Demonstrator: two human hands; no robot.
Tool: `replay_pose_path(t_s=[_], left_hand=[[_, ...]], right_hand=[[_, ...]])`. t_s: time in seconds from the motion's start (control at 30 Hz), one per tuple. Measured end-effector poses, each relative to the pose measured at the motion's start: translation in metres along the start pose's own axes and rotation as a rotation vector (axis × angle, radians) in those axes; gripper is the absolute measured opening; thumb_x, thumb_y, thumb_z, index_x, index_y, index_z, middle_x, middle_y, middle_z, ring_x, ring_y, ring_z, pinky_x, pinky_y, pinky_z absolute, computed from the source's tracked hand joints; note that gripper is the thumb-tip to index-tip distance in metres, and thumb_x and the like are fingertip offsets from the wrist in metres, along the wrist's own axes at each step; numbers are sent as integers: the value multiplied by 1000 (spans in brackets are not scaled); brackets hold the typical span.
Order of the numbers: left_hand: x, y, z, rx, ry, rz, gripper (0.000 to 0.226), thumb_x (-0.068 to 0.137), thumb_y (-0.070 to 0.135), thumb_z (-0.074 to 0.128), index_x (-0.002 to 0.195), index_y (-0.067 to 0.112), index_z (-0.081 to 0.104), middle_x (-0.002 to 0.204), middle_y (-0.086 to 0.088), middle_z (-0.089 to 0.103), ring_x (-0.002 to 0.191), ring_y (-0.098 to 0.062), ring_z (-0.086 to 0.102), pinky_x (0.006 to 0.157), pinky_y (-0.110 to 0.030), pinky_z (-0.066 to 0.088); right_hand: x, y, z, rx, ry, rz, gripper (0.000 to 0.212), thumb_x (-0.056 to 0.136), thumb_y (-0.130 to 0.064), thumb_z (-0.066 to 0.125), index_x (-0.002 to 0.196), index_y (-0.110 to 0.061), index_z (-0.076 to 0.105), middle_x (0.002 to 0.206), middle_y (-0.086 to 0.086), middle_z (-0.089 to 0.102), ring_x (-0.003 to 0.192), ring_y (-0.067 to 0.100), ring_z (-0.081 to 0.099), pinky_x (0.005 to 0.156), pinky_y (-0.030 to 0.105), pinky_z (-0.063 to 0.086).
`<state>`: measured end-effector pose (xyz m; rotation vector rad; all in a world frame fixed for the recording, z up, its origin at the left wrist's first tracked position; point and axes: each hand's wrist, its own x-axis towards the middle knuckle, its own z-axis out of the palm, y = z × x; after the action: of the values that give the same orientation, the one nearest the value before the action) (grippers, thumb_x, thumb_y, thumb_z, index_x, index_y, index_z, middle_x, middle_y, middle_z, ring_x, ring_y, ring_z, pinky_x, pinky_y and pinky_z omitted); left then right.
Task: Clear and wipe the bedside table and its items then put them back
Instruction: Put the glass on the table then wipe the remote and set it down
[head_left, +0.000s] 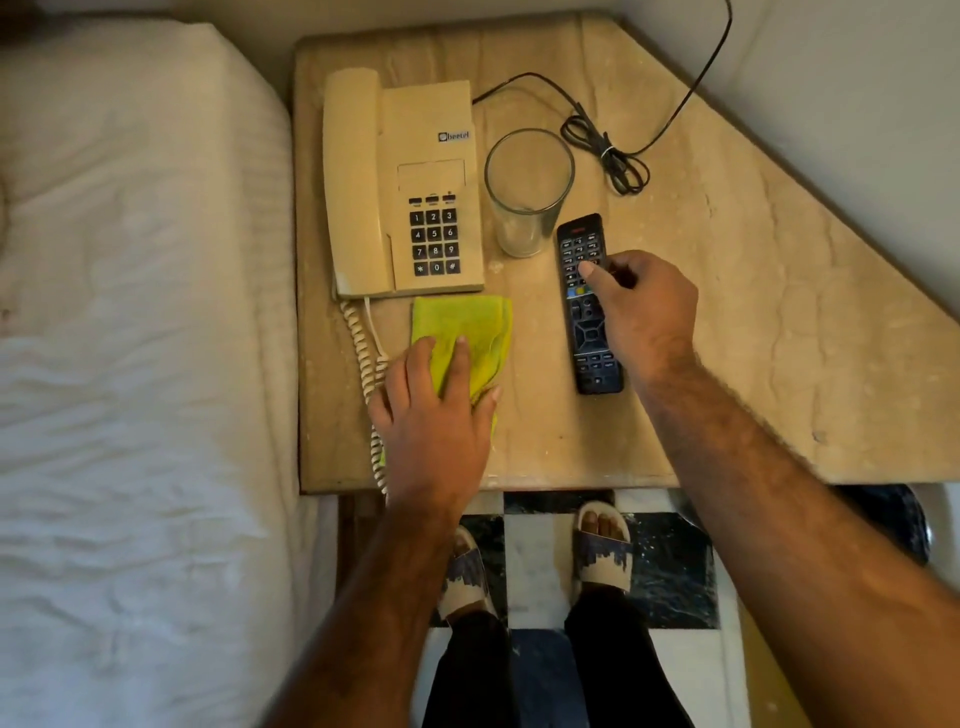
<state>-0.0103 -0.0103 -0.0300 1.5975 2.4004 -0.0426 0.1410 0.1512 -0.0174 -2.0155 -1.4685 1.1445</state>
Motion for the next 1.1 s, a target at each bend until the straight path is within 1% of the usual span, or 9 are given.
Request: replay_pose_path(t_s=[0.17, 0.27, 0.4, 0.57, 0.7, 0.8, 0.9, 1.0, 1.1], left_hand=[[-70, 4, -6, -324, 93, 159, 45, 108, 49, 40, 133, 19, 63, 137, -5, 59, 128, -21, 53, 108, -43, 48], [-110, 9, 2, -473, -204, 193, 42, 110, 49, 35, 106, 25, 70, 99, 9, 68, 90, -6, 60, 77, -33, 58], [-106, 7, 55, -573, -700, -244, 42, 104, 52, 51, 137, 27, 59, 122, 7, 70, 109, -13, 68, 98, -36, 56], [-54, 20, 126, -784, -649, -503, 45, 105, 33, 56, 145, 12, 56, 148, -11, 57, 138, -30, 52, 122, -45, 37], [-48, 17, 207, -771, -771, -690, 47, 89, 23, 69, 127, -4, 65, 132, -29, 65, 128, -48, 59, 111, -58, 47], [-52, 27, 177, -914, -682, -750, 68, 68, 33, 57, 123, -5, 68, 124, -24, 71, 118, -44, 65, 106, -51, 53], [-66, 42, 129, -998, -660, -728, 36, 100, 23, 55, 118, -6, 69, 116, -26, 72, 110, -42, 70, 84, -31, 58], [-100, 41, 122, -1002, -681, -810, 35, 109, 25, 47, 82, 7, 60, 86, -20, 70, 77, -29, 69, 78, -35, 55], [-137, 40, 118, -991, -748, -841, 34, 110, 20, 46, 77, 18, 54, 89, -12, 70, 79, -21, 66, 80, -35, 54]], right_hand=[[4, 14, -7, -154, 52, -122, 39, 99, -47, 69, 114, -12, 76, 110, 4, 74, 99, 18, 68, 76, 21, 48], [-7, 38, -18, -349, 144, -203, 46, 106, -49, 55, 128, -12, 70, 137, 12, 61, 130, 29, 55, 104, 35, 47], [-25, 84, -28, -560, 153, -327, 58, 112, -44, 43, 161, -14, 40, 173, 15, 29, 162, 35, 22, 133, 52, 18], [-27, 97, -21, -722, 191, -378, 65, 112, -47, 30, 168, -15, 26, 178, 14, 18, 166, 33, 13, 134, 53, 13], [-26, 100, -22, -737, 210, -395, 65, 112, -47, 30, 169, -16, 26, 178, 14, 18, 166, 33, 13, 134, 52, 13], [-27, 101, -20, -752, 231, -409, 65, 112, -46, 30, 169, -15, 26, 178, 14, 18, 166, 33, 14, 134, 52, 13], [-28, 100, -20, -766, 235, -419, 66, 112, -47, 27, 169, -14, 24, 179, 14, 17, 166, 33, 13, 135, 51, 12], [-29, 101, -20, -760, 237, -428, 67, 112, -47, 26, 169, -13, 23, 179, 15, 17, 166, 34, 14, 134, 52, 12], [-29, 102, -20, -757, 249, -438, 67, 112, -47, 26, 169, -13, 24, 178, 15, 18, 166, 35, 14, 135, 51, 11]])
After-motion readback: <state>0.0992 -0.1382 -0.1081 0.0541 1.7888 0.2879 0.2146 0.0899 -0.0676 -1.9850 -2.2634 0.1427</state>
